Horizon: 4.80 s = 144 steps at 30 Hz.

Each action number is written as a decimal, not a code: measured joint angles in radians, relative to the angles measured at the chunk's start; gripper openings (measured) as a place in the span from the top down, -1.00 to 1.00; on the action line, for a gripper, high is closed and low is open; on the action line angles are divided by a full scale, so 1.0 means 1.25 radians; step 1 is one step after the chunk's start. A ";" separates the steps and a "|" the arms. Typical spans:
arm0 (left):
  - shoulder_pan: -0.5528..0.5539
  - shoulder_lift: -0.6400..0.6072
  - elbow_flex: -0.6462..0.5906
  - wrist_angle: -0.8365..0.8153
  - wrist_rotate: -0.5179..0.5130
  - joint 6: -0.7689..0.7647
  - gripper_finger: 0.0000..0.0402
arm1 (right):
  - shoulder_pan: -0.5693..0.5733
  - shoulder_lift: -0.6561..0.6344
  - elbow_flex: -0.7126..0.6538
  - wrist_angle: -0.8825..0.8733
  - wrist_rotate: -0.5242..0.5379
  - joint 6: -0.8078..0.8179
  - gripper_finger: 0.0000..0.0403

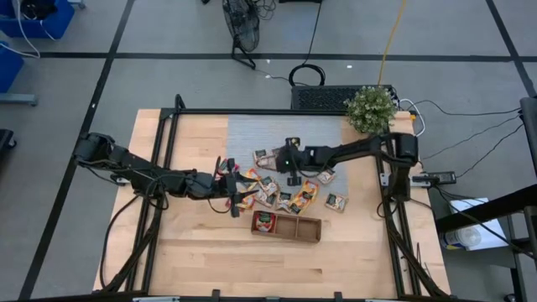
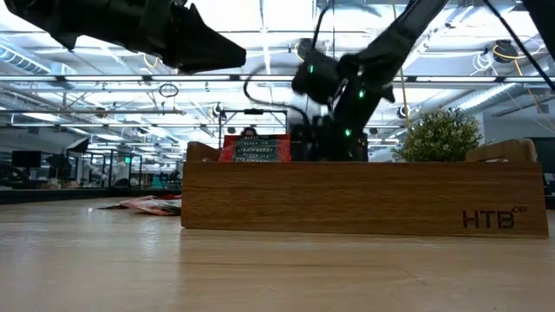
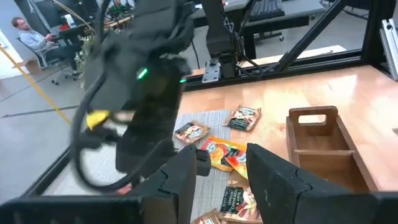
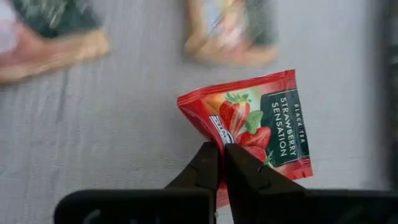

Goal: Pick & Place Tea
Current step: Put the red tea bag into the left section of the wooden organizer

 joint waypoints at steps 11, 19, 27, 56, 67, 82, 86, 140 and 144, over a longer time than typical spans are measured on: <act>0.035 0.000 0.000 0.031 -0.022 -0.118 0.28 | 0.189 -0.044 -0.045 0.236 0.328 -0.289 0.99; 0.059 0.000 0.000 0.033 -0.057 -0.231 0.28 | 0.237 -0.044 -0.172 0.624 0.407 -0.520 1.00; 0.111 0.000 0.000 0.034 -0.084 -0.355 0.28 | 0.262 -0.044 -0.206 0.764 0.377 -0.564 1.00; 0.163 0.030 0.000 0.078 -0.019 -0.526 0.28 | 0.262 -0.044 -0.207 0.795 0.336 -0.530 1.00; 0.165 0.104 0.000 0.157 -0.006 -0.547 0.28 | 0.262 -0.044 -0.206 0.802 0.335 -0.524 1.00; 0.175 0.121 0.000 0.220 0.002 -0.505 0.28 | 0.262 -0.044 -0.206 0.801 0.337 -0.524 0.99; 0.182 0.121 0.000 0.217 0.033 -0.504 0.36 | 0.262 -0.044 -0.206 0.801 0.337 -0.524 0.99; -0.064 0.329 0.000 0.315 0.278 -0.042 1.00 | 0.269 -0.321 -0.432 0.764 0.399 0.001 0.65; -0.064 0.328 0.000 0.311 0.278 -0.042 0.99 | 0.269 -0.321 -0.432 0.764 0.399 0.000 0.65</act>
